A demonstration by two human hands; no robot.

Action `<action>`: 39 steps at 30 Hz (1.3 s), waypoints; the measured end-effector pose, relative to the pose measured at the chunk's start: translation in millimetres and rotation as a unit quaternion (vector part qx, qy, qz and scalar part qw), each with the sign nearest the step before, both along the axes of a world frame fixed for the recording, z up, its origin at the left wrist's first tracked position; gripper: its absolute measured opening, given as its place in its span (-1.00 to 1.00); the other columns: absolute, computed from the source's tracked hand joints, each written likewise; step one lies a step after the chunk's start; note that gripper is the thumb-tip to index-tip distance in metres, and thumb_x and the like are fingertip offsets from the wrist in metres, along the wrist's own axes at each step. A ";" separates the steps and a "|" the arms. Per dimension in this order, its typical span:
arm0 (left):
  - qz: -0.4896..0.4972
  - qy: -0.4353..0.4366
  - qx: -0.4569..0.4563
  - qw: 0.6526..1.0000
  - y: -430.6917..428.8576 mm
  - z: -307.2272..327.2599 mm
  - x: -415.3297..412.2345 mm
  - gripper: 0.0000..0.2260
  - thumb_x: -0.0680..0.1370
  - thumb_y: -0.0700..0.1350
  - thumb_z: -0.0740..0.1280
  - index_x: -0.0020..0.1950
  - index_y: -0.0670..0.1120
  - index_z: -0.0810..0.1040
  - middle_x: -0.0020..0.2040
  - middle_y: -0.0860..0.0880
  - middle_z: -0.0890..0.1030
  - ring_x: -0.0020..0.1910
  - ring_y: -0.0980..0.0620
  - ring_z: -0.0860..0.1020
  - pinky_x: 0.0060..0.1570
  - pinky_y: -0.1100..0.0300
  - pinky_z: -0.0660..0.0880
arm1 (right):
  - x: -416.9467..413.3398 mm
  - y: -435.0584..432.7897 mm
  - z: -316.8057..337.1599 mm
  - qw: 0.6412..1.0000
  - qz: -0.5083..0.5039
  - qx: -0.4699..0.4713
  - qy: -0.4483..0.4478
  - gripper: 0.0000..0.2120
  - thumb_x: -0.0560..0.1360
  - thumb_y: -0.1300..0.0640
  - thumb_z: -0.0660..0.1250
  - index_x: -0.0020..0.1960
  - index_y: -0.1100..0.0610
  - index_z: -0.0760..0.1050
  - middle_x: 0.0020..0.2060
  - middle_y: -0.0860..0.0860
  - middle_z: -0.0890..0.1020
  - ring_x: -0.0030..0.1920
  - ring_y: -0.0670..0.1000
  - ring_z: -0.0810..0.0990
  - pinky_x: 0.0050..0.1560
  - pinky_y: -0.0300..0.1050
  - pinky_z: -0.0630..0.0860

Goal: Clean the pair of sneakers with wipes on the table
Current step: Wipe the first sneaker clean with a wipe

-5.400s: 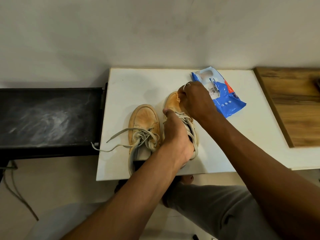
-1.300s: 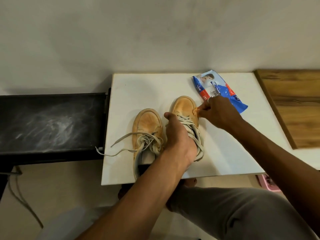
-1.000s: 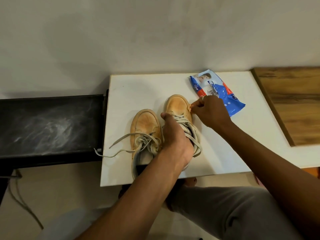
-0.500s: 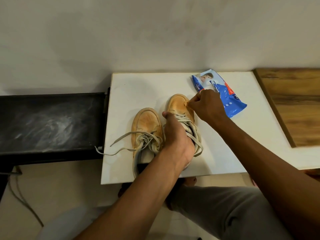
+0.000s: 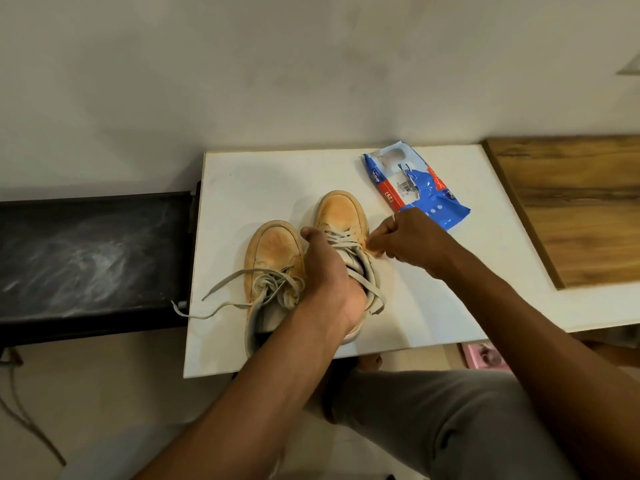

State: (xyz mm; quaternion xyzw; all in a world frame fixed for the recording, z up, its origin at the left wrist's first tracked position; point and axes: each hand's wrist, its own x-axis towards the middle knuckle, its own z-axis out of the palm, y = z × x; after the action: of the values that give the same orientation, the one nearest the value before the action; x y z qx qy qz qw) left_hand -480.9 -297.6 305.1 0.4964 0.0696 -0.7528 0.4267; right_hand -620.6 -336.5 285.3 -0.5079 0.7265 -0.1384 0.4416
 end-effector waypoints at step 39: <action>-0.076 -0.018 -0.043 0.996 -17.0 -6.6 26.5 -0.71 0.69 -0.15 0.17 0.28 -0.26 0.55 -0.01 -0.27 0.66 -0.05 -0.22 0.64 0.00 -0.13 0.55 | 13.3 13.5 19.7 0.992 0.042 -0.115 0.037 -0.87 0.48 0.05 0.45 -0.12 0.12 0.63 -0.25 -0.02 0.65 -0.18 -0.05 0.62 -0.19 -0.21 0.56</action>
State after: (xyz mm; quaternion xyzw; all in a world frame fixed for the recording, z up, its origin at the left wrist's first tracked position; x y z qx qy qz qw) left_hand -454.5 -314.7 298.5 0.4952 -0.0085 -0.7763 0.3900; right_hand -607.3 -323.0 305.1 -0.5901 0.6998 -0.1830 0.3586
